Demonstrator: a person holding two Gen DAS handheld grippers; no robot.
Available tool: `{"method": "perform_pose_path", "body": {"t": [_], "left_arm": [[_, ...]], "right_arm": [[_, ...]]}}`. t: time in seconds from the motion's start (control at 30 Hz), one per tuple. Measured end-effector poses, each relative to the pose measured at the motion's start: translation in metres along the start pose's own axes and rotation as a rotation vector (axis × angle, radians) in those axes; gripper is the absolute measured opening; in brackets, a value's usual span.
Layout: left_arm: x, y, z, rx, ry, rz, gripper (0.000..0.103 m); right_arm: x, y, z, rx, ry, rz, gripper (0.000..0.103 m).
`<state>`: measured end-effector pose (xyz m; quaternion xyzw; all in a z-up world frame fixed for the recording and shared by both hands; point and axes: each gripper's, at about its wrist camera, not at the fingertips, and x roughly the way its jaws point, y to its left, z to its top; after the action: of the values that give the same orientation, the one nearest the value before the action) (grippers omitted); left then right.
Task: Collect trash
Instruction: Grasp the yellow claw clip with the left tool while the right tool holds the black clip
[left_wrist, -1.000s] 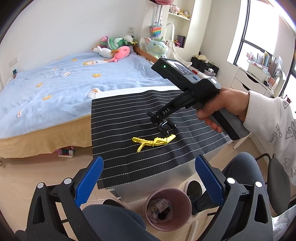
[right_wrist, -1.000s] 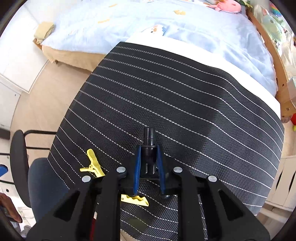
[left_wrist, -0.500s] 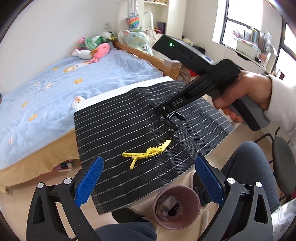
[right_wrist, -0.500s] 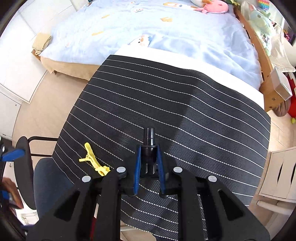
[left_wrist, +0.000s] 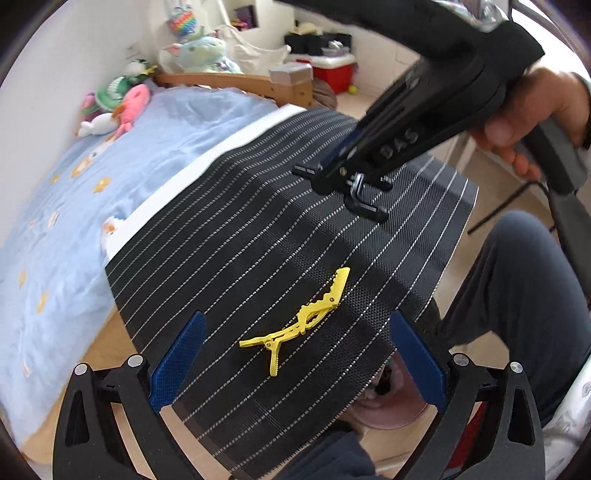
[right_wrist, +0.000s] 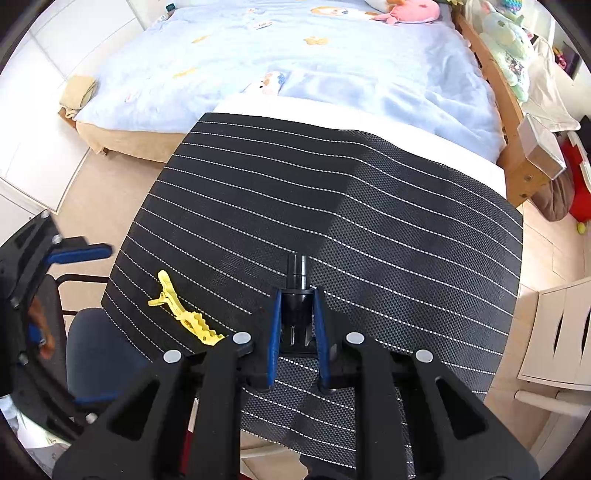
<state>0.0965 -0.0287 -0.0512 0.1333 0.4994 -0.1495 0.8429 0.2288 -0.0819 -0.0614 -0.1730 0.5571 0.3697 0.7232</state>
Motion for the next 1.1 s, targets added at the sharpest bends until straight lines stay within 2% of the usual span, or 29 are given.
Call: {"method": "perform_pose_path", "body": {"t": [0.17, 0.2, 0.27, 0.33, 0.4, 0.43, 0.6, 0.83, 0.97, 1.1], "left_arm": [[0.02, 0.002, 0.005, 0.022, 0.042, -0.039, 0.093], [0.023, 0.003, 0.005, 0.024, 0.051, -0.045, 0.09], [0.032, 0.001, 0.006, 0.034, 0.084, -0.057, 0.07], [0.039, 0.0, 0.005, 0.043, 0.106, -0.062, 0.068], [0.043, 0.0, 0.004, 0.043, 0.119, -0.062, 0.061], [0.044, 0.0, 0.003, 0.042, 0.126, -0.059, 0.054], [0.047, 0.005, -0.002, 0.019, 0.135, -0.064, 0.048], [0.048, 0.004, -0.003, 0.0, 0.132, -0.066, 0.018], [0.043, 0.006, -0.001, -0.017, 0.123, -0.067, 0.016], [0.032, 0.011, 0.001, -0.078, 0.087, -0.06, 0.014]], "right_arm": [[0.0, -0.005, -0.001, 0.009, 0.001, -0.003, 0.017], [0.0, -0.006, -0.002, 0.01, 0.001, -0.003, 0.017], [0.0, -0.007, -0.002, 0.013, 0.001, -0.003, 0.017], [0.001, -0.009, -0.002, 0.017, 0.001, -0.003, 0.017], [0.001, -0.01, -0.003, 0.018, 0.001, -0.002, 0.017], [0.002, -0.01, -0.003, 0.019, 0.001, -0.001, 0.017], [0.003, -0.012, -0.004, 0.021, -0.002, 0.003, 0.017], [0.004, -0.011, -0.005, 0.021, -0.004, 0.009, 0.017], [0.003, -0.011, -0.006, 0.02, -0.01, 0.01, 0.017], [-0.002, -0.011, -0.008, 0.023, -0.025, 0.012, 0.017]]}}
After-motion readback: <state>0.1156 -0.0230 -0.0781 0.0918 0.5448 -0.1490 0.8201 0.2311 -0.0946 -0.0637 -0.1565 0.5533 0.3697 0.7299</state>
